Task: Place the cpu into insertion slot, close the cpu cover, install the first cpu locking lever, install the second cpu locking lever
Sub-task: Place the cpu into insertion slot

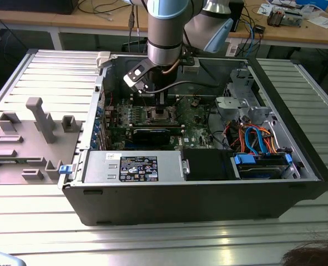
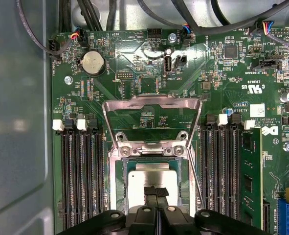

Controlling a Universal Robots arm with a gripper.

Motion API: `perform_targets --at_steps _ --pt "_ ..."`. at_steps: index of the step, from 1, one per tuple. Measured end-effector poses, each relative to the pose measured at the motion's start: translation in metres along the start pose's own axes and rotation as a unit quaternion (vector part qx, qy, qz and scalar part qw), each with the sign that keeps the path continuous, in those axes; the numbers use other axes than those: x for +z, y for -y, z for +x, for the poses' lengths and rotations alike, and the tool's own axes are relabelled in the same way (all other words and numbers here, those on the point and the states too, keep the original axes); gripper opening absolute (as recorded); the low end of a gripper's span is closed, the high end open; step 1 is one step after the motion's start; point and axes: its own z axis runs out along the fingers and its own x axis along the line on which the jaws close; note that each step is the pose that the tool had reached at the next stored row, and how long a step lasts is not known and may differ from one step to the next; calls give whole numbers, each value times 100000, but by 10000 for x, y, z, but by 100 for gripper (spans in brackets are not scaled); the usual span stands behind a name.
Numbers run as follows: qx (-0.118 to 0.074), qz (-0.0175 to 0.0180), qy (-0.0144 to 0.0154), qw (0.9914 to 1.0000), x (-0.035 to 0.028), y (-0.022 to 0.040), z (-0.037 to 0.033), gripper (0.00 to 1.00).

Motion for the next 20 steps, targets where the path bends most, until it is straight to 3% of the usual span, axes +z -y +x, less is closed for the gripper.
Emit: perform_targets --at_steps 20 --pt "-5 3 -1 100000 -19 0 -3 11"
